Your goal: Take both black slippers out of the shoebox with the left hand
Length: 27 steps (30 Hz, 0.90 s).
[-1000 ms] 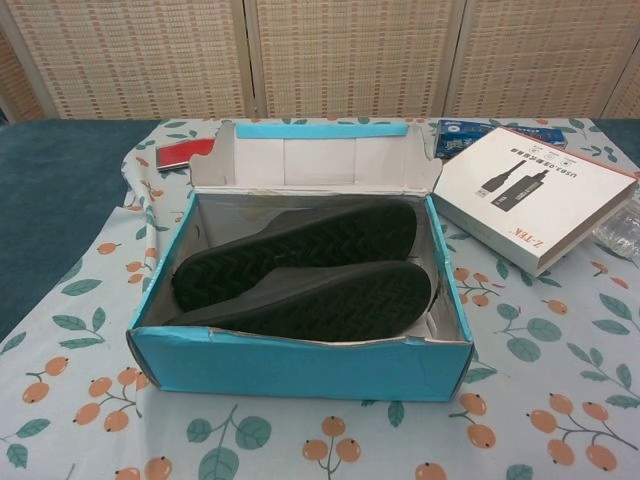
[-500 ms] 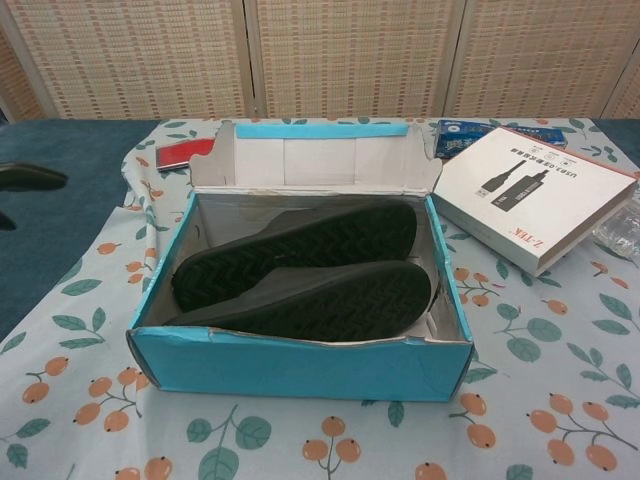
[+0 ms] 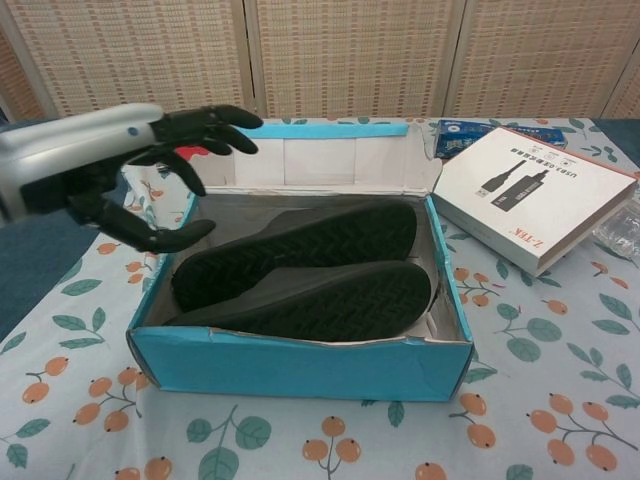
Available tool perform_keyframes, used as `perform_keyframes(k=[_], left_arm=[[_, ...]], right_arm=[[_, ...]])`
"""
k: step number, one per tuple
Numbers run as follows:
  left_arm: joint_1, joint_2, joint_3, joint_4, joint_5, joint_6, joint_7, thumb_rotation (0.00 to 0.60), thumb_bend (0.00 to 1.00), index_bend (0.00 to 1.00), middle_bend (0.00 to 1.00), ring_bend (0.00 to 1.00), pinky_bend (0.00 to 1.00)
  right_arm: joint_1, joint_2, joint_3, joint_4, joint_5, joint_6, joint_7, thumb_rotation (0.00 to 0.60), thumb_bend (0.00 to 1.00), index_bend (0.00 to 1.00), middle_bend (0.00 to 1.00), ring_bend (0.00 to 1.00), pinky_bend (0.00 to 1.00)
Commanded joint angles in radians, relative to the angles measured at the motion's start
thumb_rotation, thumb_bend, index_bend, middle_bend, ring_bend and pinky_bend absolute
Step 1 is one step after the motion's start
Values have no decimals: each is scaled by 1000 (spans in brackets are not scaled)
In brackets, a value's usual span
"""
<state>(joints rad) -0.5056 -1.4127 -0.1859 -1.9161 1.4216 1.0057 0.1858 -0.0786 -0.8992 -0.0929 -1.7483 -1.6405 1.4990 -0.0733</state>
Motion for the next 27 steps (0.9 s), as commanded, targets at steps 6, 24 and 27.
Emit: perform_keyframes(k=[6, 24, 27], left_arm=[[-116, -146, -26, 123, -120, -78, 85, 600, 416, 36, 123, 86, 319], [-198, -270, -3, 307, -157, -23, 240, 600, 416, 67, 145, 101, 333], [-204, -272, -5, 313, -200, -28, 266, 600, 414, 82, 145, 101, 341]], right_arm=[[-3, 10, 4, -6, 7, 10, 13, 517, 114, 0, 0, 0, 0], [5, 31, 3, -12, 35, -17, 46, 516, 114, 0, 0, 0, 0], [5, 32, 3, -11, 37, -19, 50, 516, 114, 0, 0, 0, 0]])
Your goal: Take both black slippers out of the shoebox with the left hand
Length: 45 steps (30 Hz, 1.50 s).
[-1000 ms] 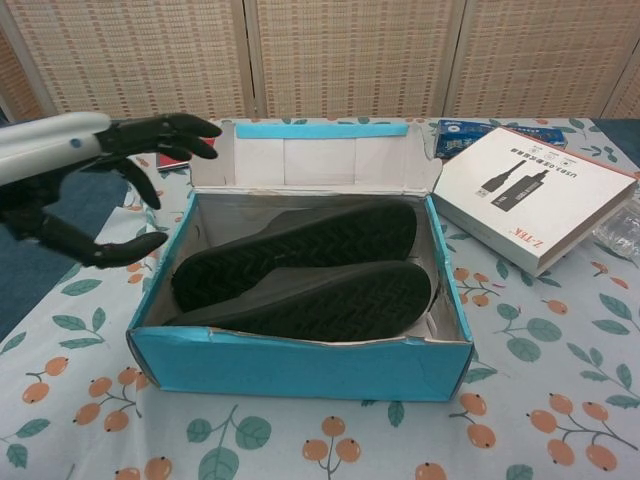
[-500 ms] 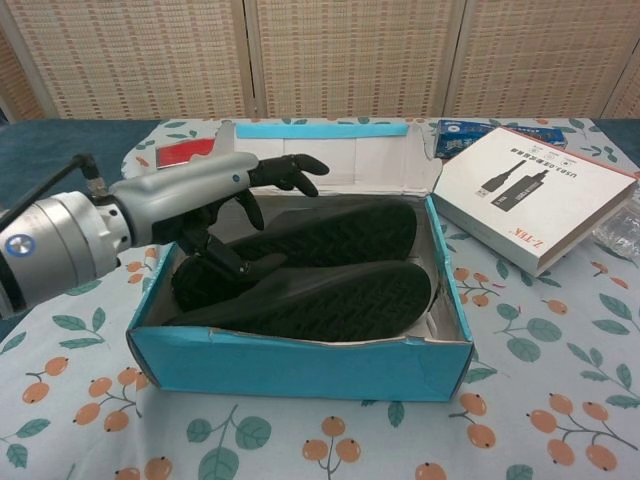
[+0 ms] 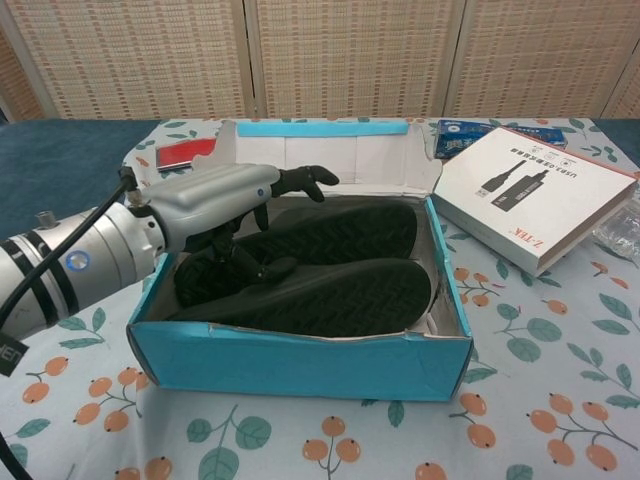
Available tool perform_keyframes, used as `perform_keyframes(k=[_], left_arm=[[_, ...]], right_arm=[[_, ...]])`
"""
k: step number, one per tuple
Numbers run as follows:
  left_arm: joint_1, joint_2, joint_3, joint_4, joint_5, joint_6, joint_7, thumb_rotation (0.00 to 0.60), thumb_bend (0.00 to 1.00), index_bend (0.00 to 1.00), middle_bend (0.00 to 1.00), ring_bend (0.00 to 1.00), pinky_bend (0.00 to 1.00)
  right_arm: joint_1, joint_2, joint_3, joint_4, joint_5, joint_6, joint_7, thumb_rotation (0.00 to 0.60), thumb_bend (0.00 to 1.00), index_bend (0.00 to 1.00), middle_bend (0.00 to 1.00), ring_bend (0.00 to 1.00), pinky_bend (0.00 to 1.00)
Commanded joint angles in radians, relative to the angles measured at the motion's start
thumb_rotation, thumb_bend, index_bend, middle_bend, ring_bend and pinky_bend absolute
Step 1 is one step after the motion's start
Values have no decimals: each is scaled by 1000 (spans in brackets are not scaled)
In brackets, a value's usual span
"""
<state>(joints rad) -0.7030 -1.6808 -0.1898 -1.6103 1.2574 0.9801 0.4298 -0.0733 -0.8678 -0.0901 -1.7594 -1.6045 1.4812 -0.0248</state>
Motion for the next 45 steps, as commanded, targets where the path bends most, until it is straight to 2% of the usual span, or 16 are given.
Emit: perform_keyframes(k=[1, 6, 11, 15, 19, 22, 27, 30, 34, 39, 45], left_arm=[[-8, -4, -2, 9, -50, -3, 32, 600, 411, 91, 144, 101, 347], [-10, -20, 10, 33, -98, 41, 143, 600, 401, 150, 149, 104, 382], [-8, -10, 19, 6, -118, 54, 176, 600, 394, 166, 168, 126, 395], [-9, 20, 33, -51, -195, 39, 228, 600, 393, 199, 218, 225, 489], [-18, 21, 35, -62, -239, 44, 253, 599, 389, 223, 275, 318, 526], [-26, 33, 43, -73, -258, 41, 270, 600, 387, 235, 316, 365, 531], [-40, 44, 50, -88, -296, 20, 265, 600, 385, 267, 354, 384, 518], [-52, 51, 56, -94, -308, 6, 263, 600, 404, 380, 466, 441, 541], [-55, 50, 55, -106, -310, -2, 225, 600, 473, 564, 657, 598, 639], [-62, 44, 57, -104, -295, 24, 218, 600, 542, 726, 727, 649, 682], [-55, 29, 50, -83, -259, 55, 167, 600, 626, 832, 801, 706, 731]], right_arm=[[0, 1, 0, 0, 1, -2, 2, 516, 114, 0, 0, 0, 0], [0, 4, 0, -1, 4, -1, 3, 515, 114, 0, 0, 0, 0], [0, 3, -1, -1, 2, -3, 1, 516, 114, 0, 0, 0, 0], [-3, 2, -4, -4, -8, 5, -3, 516, 118, 0, 0, 0, 0], [-7, 4, -5, -5, -13, 15, 1, 516, 122, 0, 0, 0, 0], [-9, 5, -4, -4, -12, 19, 4, 516, 126, 0, 0, 0, 0], [-9, 5, -4, -2, -14, 19, 5, 516, 132, 0, 0, 0, 0], [-9, 6, -3, -2, -12, 21, 8, 516, 135, 0, 0, 0, 0], [-11, 7, -2, -2, -12, 26, 12, 515, 135, 0, 0, 0, 0], [-12, 8, -3, 0, -14, 27, 17, 515, 135, 0, 0, 0, 0], [-14, 9, -3, 1, -17, 32, 24, 516, 137, 0, 0, 0, 0]])
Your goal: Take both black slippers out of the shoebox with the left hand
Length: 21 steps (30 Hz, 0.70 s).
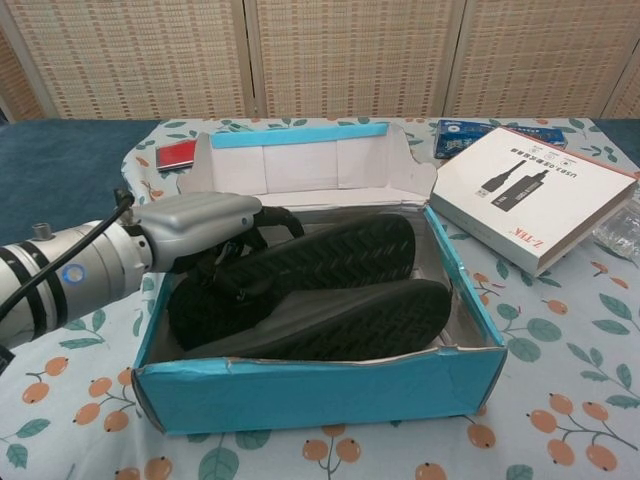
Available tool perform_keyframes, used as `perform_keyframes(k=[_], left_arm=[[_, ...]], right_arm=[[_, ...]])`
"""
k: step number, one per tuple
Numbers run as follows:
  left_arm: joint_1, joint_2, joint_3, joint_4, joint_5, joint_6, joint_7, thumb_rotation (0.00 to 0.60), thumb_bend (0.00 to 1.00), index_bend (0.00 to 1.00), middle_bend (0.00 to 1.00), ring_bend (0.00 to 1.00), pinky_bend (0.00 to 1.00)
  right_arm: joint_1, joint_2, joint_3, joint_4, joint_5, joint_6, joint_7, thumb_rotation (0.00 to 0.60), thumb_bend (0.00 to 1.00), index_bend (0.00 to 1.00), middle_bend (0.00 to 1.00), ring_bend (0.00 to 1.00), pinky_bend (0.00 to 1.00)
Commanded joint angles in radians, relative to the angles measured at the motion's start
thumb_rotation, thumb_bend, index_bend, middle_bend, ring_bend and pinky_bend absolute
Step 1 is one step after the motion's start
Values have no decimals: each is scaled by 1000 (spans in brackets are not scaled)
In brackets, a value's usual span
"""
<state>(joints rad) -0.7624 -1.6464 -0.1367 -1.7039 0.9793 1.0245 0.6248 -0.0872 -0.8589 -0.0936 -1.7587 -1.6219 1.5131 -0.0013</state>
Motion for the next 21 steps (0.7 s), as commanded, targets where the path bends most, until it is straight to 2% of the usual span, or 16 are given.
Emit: perform_keyframes(k=[1, 7, 10, 17, 21], left_arm=[[6, -7, -4, 14, 31, 17, -38, 600, 638, 844, 813, 715, 738], [26, 14, 5, -5, 156, 61, -119, 600, 667, 875, 848, 740, 760], [35, 26, 7, -3, 255, 106, -155, 600, 667, 876, 851, 745, 762], [40, 45, 18, 86, 503, 222, -244, 600, 664, 877, 855, 745, 762], [50, 74, 13, 116, 600, 296, -309, 600, 663, 876, 855, 745, 761]], right_arm=[[0, 0, 0, 0, 1, 0, -1, 516, 138, 0, 0, 0, 0], [1, -2, -1, -2, 3, -6, -6, 516, 139, 0, 0, 0, 0], [1, -2, -1, -4, 3, -7, -10, 515, 140, 0, 0, 0, 0], [0, -3, -3, -7, 2, -8, -18, 515, 139, 0, 0, 0, 0], [0, -4, -4, -8, 1, -10, -24, 514, 139, 0, 0, 0, 0]])
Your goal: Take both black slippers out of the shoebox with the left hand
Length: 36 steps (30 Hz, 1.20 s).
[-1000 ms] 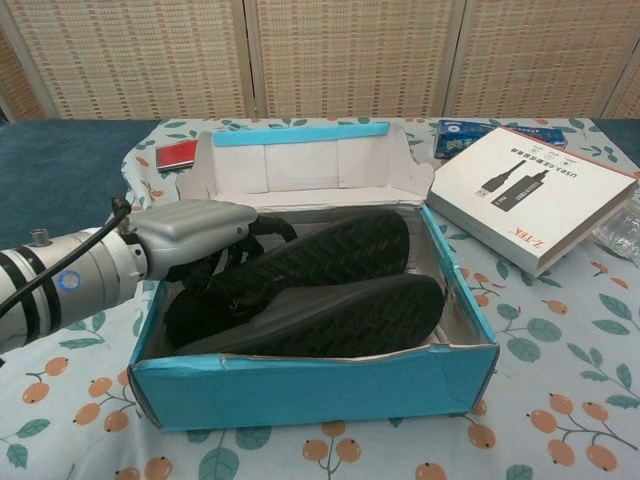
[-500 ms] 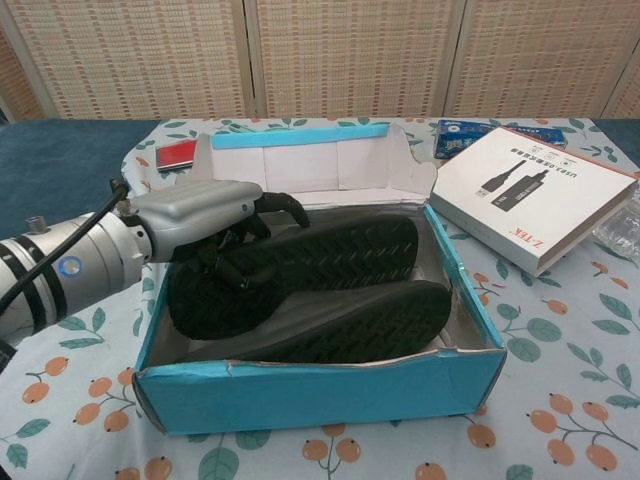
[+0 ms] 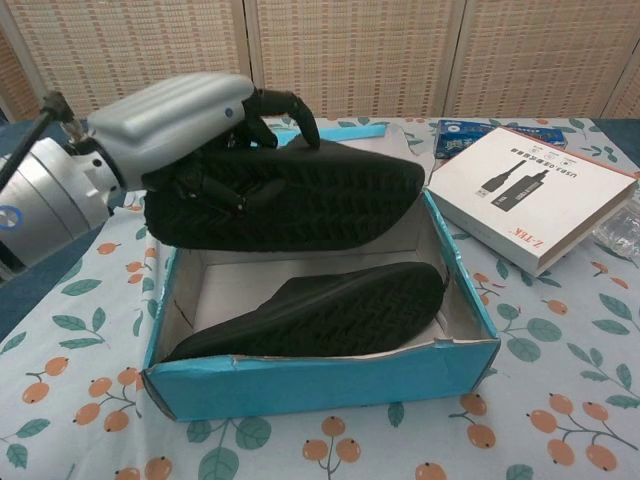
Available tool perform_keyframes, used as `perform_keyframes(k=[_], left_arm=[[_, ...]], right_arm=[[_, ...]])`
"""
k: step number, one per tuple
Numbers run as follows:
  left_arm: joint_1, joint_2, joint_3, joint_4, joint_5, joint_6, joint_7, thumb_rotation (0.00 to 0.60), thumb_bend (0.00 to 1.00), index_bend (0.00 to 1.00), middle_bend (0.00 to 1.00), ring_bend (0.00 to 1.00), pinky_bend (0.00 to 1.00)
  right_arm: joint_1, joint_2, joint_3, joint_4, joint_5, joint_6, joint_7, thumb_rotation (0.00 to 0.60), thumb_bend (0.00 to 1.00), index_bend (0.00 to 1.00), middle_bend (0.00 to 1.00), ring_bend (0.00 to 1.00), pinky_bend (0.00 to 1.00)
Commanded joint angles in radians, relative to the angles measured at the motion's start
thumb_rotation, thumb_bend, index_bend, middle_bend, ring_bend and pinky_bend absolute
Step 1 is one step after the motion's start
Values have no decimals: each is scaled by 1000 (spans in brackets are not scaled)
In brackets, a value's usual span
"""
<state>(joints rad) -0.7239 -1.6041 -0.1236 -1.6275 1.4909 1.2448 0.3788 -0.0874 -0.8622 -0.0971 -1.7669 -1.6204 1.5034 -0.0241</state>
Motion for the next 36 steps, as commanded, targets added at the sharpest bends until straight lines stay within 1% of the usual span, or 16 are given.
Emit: perform_keyframes(k=[1, 7, 10, 11, 13, 14, 16, 19, 22, 26, 29, 30, 31, 33, 35, 36], left_arm=[[16, 43, 0, 35, 98, 85, -69, 600, 663, 876, 855, 745, 761], [104, 178, 6, -36, 154, 218, -36, 600, 663, 876, 855, 745, 761], [180, 243, 18, 27, 197, 339, -17, 600, 662, 874, 853, 745, 760], [208, 262, 17, 90, 207, 385, -13, 600, 661, 870, 850, 743, 756], [245, 279, 13, 210, 192, 427, -17, 600, 660, 858, 836, 733, 742], [267, 282, 12, 291, 163, 430, -33, 600, 659, 853, 829, 729, 737], [294, 270, 17, 396, 102, 396, -97, 600, 658, 843, 814, 713, 724], [314, 203, 25, 588, 21, 302, -205, 600, 658, 828, 797, 692, 709], [310, 117, 31, 744, -10, 231, -262, 600, 656, 802, 760, 648, 680], [296, 7, 25, 916, -15, 213, -292, 600, 654, 756, 700, 563, 625], [294, -61, 16, 1005, -45, 160, -294, 600, 624, 564, 480, 299, 458], [293, -78, 14, 1024, -52, 144, -300, 600, 613, 456, 365, 190, 394], [293, -94, 14, 1042, -58, 128, -304, 600, 610, 387, 295, 139, 363], [293, -128, 13, 1077, -68, 101, -313, 600, 608, 299, 220, 98, 339], [293, -154, 16, 1102, -71, 82, -322, 600, 594, 238, 196, 81, 319], [296, -170, 14, 1111, -80, 59, -328, 600, 569, 175, 161, 57, 298]], right_arm=[[0, 0, -1, 0, -1, 0, -2, 515, 139, 0, 0, 0, 0], [-5, 2, -5, 0, -17, 13, 2, 515, 139, 0, 0, 0, 0], [-17, 5, -6, 4, -32, 42, 8, 515, 139, 0, 0, 0, 0], [-22, 6, -8, 5, -38, 52, 11, 515, 139, 0, 0, 0, 0], [-27, 13, -16, 5, -54, 61, 30, 516, 139, 0, 0, 0, 0], [-29, 17, -18, 7, -63, 69, 38, 515, 139, 0, 0, 0, 0], [-37, 14, -15, 10, -65, 87, 28, 515, 139, 0, 0, 0, 0], [-44, 6, -19, 5, -82, 99, 13, 515, 140, 0, 0, 0, 0], [-40, 9, -30, 4, -109, 91, 15, 515, 140, 0, 0, 0, 0], [-30, 6, -33, -3, -115, 68, 5, 516, 141, 0, 0, 0, 1], [-24, 6, -30, -6, -106, 56, -1, 515, 141, 0, 0, 0, 13], [-24, 3, -25, -7, -97, 57, -10, 515, 141, 0, 0, 0, 17], [-24, 1, -21, -8, -89, 57, -18, 515, 141, 0, 0, 0, 21], [-24, 0, -18, -13, -78, 53, -21, 515, 142, 0, 0, 0, 24], [-24, 0, -16, -14, -74, 53, -24, 515, 142, 0, 0, 0, 32], [-25, 0, -17, -15, -75, 54, -25, 515, 142, 0, 0, 0, 34]])
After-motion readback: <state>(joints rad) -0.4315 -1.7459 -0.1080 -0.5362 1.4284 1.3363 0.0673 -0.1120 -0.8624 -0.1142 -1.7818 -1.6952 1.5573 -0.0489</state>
